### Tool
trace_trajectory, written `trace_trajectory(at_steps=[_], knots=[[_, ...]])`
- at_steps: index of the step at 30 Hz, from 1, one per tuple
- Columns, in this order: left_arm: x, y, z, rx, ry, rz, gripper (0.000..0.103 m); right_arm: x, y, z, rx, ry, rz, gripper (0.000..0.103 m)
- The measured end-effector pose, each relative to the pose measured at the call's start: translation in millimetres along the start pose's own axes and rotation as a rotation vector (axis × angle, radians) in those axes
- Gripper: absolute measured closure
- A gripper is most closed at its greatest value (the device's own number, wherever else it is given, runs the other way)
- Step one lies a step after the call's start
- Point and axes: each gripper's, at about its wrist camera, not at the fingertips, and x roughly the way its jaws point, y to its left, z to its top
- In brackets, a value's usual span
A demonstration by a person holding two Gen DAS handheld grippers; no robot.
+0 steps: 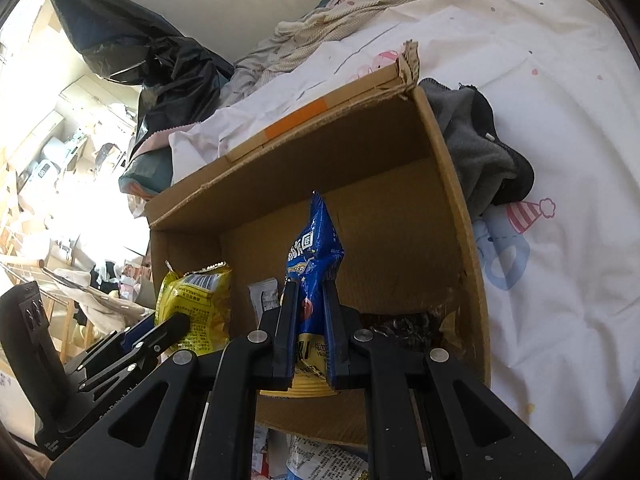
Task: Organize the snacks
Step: 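Lower both chip bags into the box and open both tools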
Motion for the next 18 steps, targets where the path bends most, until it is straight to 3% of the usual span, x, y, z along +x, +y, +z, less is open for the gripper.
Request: trace_trajectory(at_steps=[11, 13, 14, 16, 18], knots=[[2.5, 2.0, -2.1, -0.022, 0.016, -0.01, 0.082, 6.5, 8.1, -2.8, -0.025, 0.019, 0.004, 0.091], [1.8, 2.3, -1.9, -0.021, 0.018, -0.013, 0.08, 5.4, 9.3, -2.5, -0.03, 0.014, 0.013, 0.087], [1.2, 2.5, -1.8, -0.023, 0.018, -0.017, 0.077, 5.2, 9.6, -1.9, -0.029, 0.015, 0.02, 0.087], [-1.6, 4.4, -1.5, -0.033, 0.01, -0.026, 0.05, 4.2, 10.0, -1.2, -0.031, 0.008, 0.014, 0.086], [-6.3, 6.1, -1.4, -0.044, -0.011, -0.022, 0.034, 3.4, 9.9, -1.1, -0.035, 0.006, -0.013, 0.085]])
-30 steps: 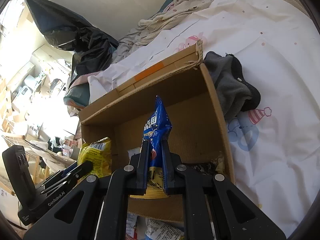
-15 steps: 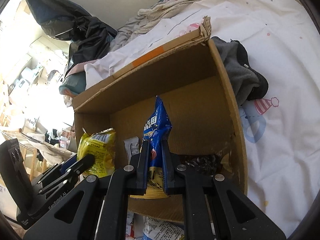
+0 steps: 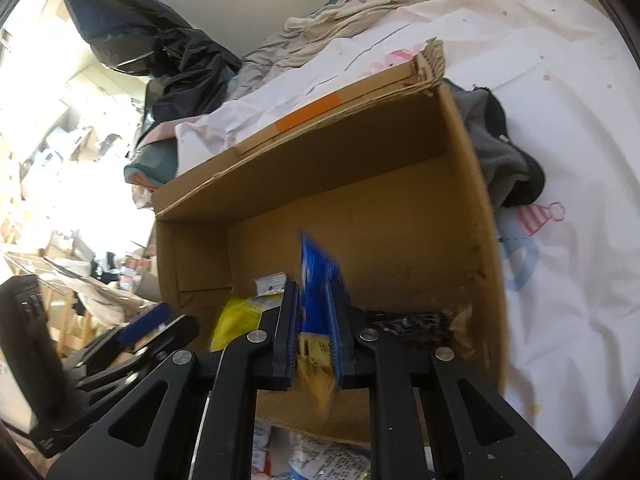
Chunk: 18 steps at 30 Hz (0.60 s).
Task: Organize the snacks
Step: 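Lower both chip bags into the box and open both tools, then withdraw both tools from the box toward the remaining snacks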
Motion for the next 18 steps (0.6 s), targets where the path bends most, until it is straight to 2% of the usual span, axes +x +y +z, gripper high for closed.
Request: trace_trajectory(at_steps=[2, 3, 4, 6, 8, 11, 14, 18], knots=[[-3.6, 1.1, -0.2, -0.005, -0.015, 0.004, 0.024, -1.8, -1.1, 0.5, 0.002, -0.002, -0.014, 0.079], [-4.9, 1.6, -0.5, -0.007, -0.018, 0.012, 0.021, -3.2, -1.2, 1.0, 0.005, -0.006, -0.022, 0.066], [-5.5, 1.9, -1.0, -0.008, -0.018, 0.019, 0.021, -4.6, -0.7, 0.9, 0.003, -0.011, -0.032, 0.039], [-5.4, 3.5, -2.1, -0.01, -0.006, 0.016, 0.021, -11.4, 2.9, 0.4, -0.007, -0.048, -0.054, 0.009], [-6.7, 6.1, -2.7, -0.02, -0.004, 0.011, 0.021, -19.7, 8.6, -0.6, -0.036, -0.094, -0.066, 0.009], [-11.4, 10.2, -4.0, -0.029, -0.015, 0.016, 0.021, -26.4, 14.8, -2.3, -0.064, -0.106, -0.074, 0.009], [-18.6, 11.4, -7.7, -0.009, -0.032, 0.053, 0.021, -32.5, 14.1, -5.6, -0.05, -0.111, -0.075, 0.009], [-30.4, 14.0, -10.6, 0.0, -0.051, 0.058, 0.021, -42.8, 13.0, -11.5, -0.044, -0.118, -0.091, 0.009]])
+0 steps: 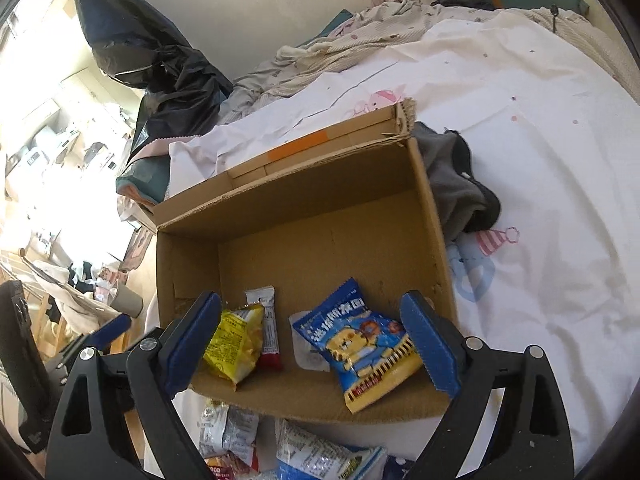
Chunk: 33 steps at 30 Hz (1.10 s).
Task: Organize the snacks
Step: 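Withdraw both tools from the box toward the remaining snacks, then grasp the white packet with left tool while right tool grasps the white-and-blue bag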
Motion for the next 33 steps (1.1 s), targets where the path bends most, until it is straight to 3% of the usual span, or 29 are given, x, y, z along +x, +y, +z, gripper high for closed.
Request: trace_trajectory(at_steps=[8, 23, 33], knots=[[-17.4, 21.3, -10.6, -0.07, 0.018, -0.008, 0.021, -34.5, 6.9, -17.0, -0.055, -0.061, -0.032, 0.009], [-40.4, 49.8, -50.3, -0.17, 0.078, -0.001, 0.021, -57.3, -11.1, -63.1, 0.074, 0.031, 0.002, 0.009], [-4.4, 44.3, -77.5, -0.264, 0.26, -0.077, 0.021, -42.3, -22.9, -76.1, 0.137, 0.109, -0.01, 0.009]])
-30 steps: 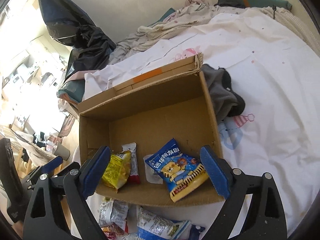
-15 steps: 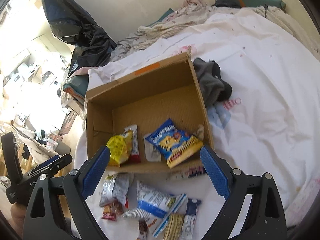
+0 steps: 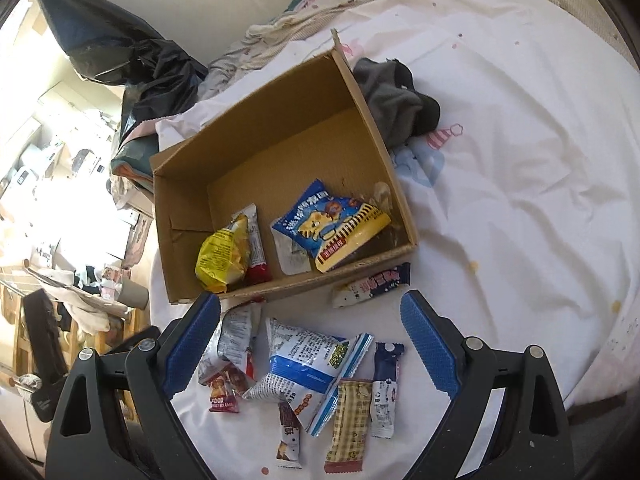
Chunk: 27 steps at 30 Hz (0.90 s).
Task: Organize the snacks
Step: 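Grasp the white packet with left tool while right tool grasps the white-and-blue bag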
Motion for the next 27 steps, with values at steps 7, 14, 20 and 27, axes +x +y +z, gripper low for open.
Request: trace_trajectory(at_steps=[7, 14, 20, 27], knots=[[56.4, -32.7, 2.4, 0.004, 0.161, -0.022, 0.021, 1.5, -7.3, 1.4, 0.015, 0.01, -0.016, 0.009], [108.0, -52.5, -4.8, 0.065, 0.285, 0.106, 0.021, -0.2, -18.4, 6.2, 0.091, 0.012, 0.022, 0.009], [108.5, -59.5, -8.4, 0.115, 0.261, 0.114, 0.043, 3.6, -23.7, 9.5, 0.123, 0.03, 0.049, 0.009], [69.8, -66.3, -14.3, 0.143, 0.221, 0.078, 0.055, 8.6, -32.1, 12.0, 0.195, 0.053, 0.097, 0.009]])
